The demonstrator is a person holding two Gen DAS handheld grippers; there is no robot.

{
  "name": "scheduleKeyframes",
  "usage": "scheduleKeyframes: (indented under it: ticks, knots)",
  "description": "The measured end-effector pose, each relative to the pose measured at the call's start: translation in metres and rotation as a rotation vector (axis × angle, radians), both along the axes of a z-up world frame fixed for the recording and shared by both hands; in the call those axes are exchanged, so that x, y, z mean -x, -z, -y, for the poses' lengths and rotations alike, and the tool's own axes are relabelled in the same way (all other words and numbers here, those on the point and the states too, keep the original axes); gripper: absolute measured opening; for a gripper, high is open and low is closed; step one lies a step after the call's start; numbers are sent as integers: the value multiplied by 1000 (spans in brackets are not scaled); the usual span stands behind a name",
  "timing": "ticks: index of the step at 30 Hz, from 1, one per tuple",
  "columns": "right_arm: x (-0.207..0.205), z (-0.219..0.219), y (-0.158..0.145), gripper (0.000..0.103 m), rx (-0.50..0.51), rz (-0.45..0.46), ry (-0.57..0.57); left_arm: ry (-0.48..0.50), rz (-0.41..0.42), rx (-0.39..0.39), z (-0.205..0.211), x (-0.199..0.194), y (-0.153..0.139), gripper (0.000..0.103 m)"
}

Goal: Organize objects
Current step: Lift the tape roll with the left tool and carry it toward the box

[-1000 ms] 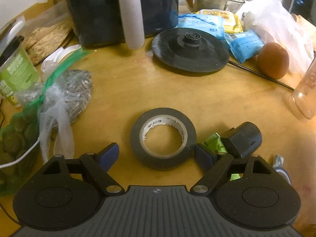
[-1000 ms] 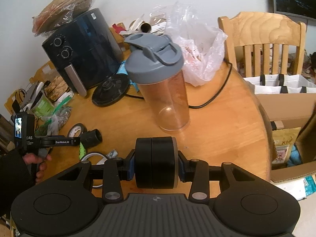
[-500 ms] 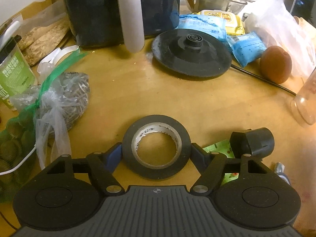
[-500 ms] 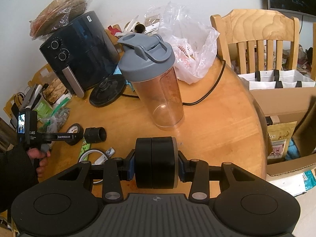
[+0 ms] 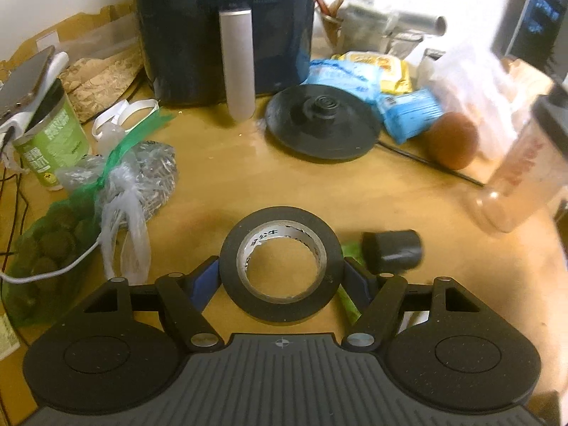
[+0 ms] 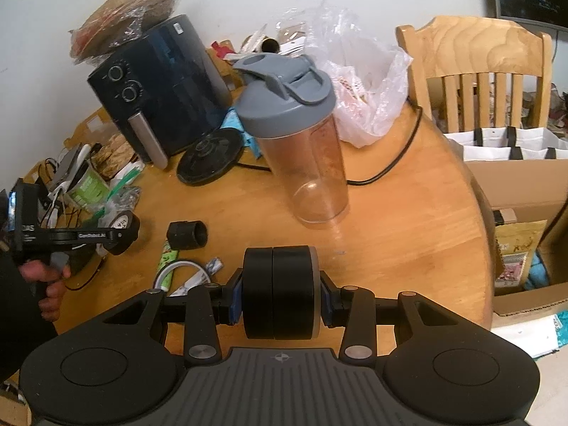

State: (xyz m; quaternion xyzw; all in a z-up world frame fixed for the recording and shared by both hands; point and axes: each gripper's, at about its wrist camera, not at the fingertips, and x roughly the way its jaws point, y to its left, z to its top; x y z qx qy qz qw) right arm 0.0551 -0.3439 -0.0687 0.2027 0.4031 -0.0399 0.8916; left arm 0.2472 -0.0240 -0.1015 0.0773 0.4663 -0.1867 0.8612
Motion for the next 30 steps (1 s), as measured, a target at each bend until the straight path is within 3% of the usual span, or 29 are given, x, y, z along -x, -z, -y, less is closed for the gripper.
scheduleKeyframes:
  ticks: [14,30]
  knots:
    - [-7,-19,-15,43,-16,63,-56,11,-3,106,-19,64,-47,72]
    - [13,-40,-35,43,-5,132,-65,39,7,181,-42,122,-71,72]
